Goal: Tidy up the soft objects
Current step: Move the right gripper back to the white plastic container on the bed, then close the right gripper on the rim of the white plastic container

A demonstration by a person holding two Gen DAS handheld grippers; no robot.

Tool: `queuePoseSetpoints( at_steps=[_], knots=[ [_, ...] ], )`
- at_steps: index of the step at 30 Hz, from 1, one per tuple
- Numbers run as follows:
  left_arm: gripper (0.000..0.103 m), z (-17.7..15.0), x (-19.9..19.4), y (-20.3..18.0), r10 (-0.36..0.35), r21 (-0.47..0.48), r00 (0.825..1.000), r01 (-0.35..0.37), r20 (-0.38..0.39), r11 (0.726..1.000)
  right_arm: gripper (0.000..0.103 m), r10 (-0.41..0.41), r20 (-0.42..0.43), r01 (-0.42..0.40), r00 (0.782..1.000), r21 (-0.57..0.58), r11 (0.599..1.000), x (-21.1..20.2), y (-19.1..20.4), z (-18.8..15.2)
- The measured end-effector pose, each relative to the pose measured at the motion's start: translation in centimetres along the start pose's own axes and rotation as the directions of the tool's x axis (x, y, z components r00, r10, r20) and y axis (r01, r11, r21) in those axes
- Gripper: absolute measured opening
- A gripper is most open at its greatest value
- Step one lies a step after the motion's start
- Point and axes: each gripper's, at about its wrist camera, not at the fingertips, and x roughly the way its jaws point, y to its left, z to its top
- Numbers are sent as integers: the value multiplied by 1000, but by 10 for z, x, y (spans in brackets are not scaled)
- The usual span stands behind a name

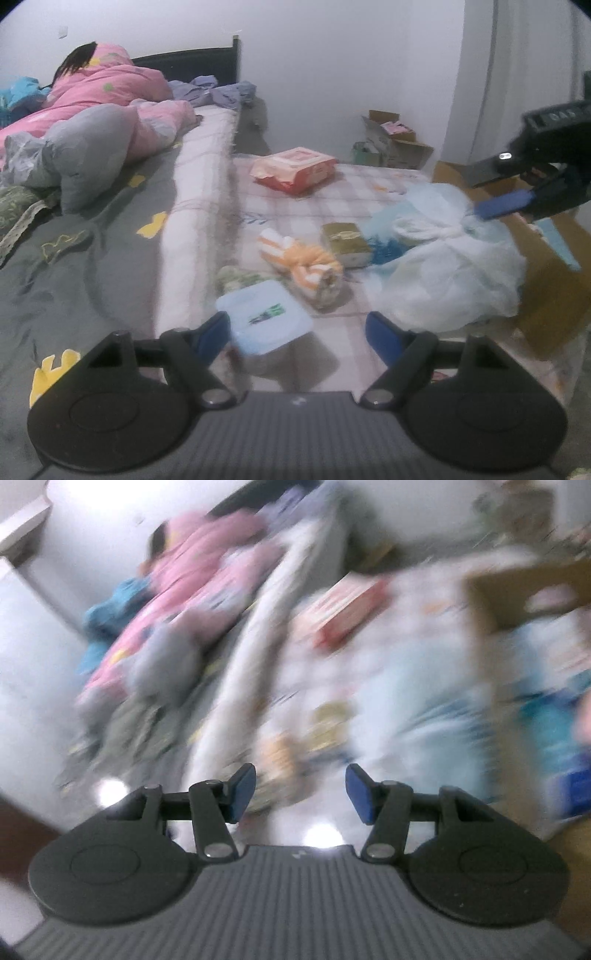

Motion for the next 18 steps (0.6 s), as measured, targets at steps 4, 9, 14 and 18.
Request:
queuePoseSetpoints(
  at_steps=[4,9,14,18],
  knots=[
    [81,-3,14,5,37,7,999,-37,-17,999,53,107,-113,-102,988,51,993,65,16,-7],
    [81,-8,38,10,79,27,995,-78,-57,997,50,162,-214,-132,963,147,980,138,17,-12],
    [80,-10,50,11,57,37,996,-54,-69,998,37,198,-280,-145,940,200,969,178,15,-24],
    [71,-10,58,12,58,29,995,-56,-80,998,34,218,-297,-160,930,208,965,196,16,-30]
  ],
)
